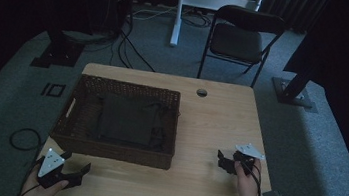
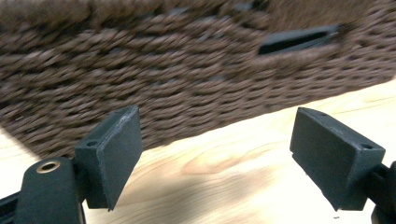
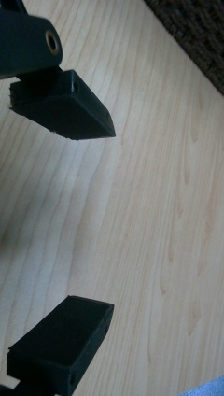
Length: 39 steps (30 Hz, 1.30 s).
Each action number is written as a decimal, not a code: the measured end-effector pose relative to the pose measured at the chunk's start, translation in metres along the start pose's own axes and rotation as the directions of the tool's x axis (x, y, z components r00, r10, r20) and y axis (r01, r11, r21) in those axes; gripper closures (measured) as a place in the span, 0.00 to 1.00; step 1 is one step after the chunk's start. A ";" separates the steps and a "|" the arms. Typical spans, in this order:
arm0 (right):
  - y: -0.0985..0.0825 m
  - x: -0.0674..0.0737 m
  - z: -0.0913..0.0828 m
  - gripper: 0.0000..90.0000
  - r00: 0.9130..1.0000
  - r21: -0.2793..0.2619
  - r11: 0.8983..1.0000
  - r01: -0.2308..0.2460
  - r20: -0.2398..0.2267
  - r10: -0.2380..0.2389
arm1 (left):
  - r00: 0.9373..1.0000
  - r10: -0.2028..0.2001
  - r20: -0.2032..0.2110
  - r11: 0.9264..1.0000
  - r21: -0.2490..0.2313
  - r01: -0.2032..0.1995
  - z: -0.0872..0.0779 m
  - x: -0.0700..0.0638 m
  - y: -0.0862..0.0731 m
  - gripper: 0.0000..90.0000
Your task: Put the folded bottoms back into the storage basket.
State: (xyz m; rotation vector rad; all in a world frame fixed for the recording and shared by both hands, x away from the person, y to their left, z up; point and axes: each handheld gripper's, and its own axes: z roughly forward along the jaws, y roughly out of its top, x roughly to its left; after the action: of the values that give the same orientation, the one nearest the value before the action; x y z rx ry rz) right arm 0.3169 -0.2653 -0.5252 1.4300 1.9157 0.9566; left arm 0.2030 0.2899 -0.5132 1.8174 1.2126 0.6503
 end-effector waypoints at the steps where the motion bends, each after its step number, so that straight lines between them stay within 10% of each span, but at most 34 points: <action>1: -0.001 -0.001 0.000 0.15 1.000 0.000 1.000 -0.003 0.003 0.003 | 1.000 -0.012 0.005 1.000 0.003 0.012 0.001 0.001 -0.002 0.20; 15: -0.019 -0.012 -0.004 0.15 0.998 0.041 0.998 -0.039 0.055 0.037 | 0.994 -0.086 -0.069 0.995 0.052 0.090 0.014 0.017 -0.021 0.20; 30: -0.029 -0.024 -0.008 0.15 0.981 0.058 0.987 -0.151 0.132 0.143 | 0.970 -0.143 -0.196 0.978 0.123 0.169 0.021 0.031 -0.035 0.20; 39: -0.036 -0.027 -0.008 0.15 0.985 0.107 0.986 -0.131 0.129 0.117 | 0.949 -0.131 -0.286 0.979 0.114 0.170 0.022 0.033 -0.037 0.17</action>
State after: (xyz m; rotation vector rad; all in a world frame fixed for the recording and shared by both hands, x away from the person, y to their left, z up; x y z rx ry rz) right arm 0.2979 -0.2998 -0.5491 1.6526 1.8348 0.8050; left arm 0.2155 0.3189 -0.5575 1.7632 1.6020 0.7687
